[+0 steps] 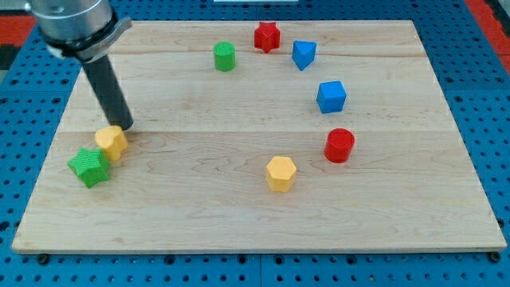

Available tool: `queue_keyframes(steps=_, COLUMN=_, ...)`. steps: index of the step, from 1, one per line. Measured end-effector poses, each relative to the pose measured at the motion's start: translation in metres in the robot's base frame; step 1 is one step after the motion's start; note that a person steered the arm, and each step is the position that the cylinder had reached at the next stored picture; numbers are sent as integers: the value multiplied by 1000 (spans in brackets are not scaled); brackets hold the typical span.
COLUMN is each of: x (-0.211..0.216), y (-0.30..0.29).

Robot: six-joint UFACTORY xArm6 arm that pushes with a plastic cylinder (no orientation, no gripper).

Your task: Push the red star to the top center of the board

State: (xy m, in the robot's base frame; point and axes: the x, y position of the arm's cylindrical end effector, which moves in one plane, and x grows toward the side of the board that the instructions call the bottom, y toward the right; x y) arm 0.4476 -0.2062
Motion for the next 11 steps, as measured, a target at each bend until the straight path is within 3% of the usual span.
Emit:
queue_keyframes(steps=1, x=6, y=-11)
queue_keyframes(steps=3, x=-76, y=127)
queue_keyframes(steps=5, x=-150, y=218)
queue_keyframes(steps=9, x=-168, y=222)
queue_keyframes(steps=10, x=-203, y=219)
queue_keyframes(steps=11, x=-183, y=181)
